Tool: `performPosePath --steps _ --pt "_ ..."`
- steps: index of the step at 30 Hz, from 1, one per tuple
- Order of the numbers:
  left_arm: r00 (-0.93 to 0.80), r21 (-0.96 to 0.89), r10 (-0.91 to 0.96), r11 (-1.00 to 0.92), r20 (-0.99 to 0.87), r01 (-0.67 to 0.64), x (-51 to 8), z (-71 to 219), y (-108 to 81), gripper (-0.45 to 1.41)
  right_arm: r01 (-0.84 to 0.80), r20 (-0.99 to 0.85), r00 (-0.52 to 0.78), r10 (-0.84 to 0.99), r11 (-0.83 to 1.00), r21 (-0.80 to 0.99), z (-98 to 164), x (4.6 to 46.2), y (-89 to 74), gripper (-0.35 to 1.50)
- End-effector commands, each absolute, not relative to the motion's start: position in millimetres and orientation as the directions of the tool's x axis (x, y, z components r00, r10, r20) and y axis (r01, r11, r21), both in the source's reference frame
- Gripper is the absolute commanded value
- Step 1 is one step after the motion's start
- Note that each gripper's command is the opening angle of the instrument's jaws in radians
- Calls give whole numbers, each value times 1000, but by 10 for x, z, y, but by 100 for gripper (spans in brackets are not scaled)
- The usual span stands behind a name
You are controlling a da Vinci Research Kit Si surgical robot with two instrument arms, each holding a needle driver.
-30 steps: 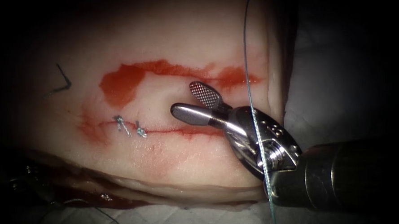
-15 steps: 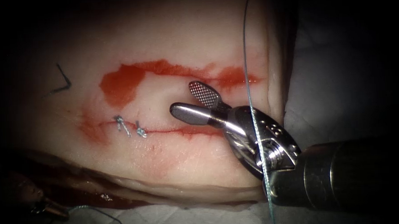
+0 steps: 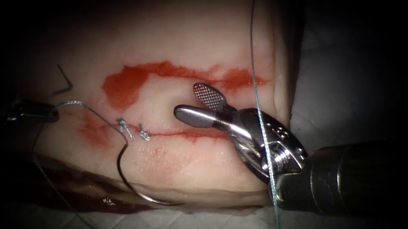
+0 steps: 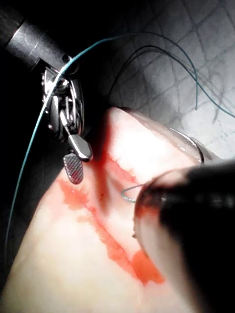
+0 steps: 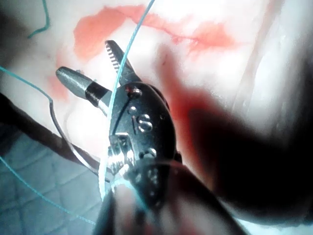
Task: Wound Closure
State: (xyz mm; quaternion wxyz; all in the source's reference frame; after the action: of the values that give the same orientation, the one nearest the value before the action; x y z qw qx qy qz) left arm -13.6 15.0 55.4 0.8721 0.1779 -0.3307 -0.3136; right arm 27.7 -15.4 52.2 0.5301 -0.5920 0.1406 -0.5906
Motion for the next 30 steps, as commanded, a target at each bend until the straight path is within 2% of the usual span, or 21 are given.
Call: performPosePath --steps 1,2,4,9,15,28,29,30 --pt "544 516 -655 752 524 409 -145 551 161 -45 456 550 264 -792 -399 -795 525 285 -154 140" --pt "544 516 -655 752 524 409 -145 551 161 -45 456 550 264 -792 -399 -795 525 285 -154 140" --pt "416 538 -714 699 564 471 -158 544 179 -45 456 550 264 -793 -399 -795 525 285 -154 140" --pt "327 512 -722 674 610 532 -164 567 202 -45 457 547 265 -794 -397 -796 524 285 -151 140" --pt "302 463 -725 647 619 605 -154 630 222 -45 457 539 272 -797 -386 -801 517 282 -136 142" --pt "279 489 -740 631 612 602 -172 699 220 -45 469 572 308 -760 -402 -787 507 273 -106 142" --pt "277 496 -744 629 609 599 -174 699 220 -16 468 573 308 -760 -403 -786 509 272 -107 142" --pt "274 505 -748 626 605 594 -177 699 221 32 467 574 307 -759 -405 -786 510 271 -108 142"
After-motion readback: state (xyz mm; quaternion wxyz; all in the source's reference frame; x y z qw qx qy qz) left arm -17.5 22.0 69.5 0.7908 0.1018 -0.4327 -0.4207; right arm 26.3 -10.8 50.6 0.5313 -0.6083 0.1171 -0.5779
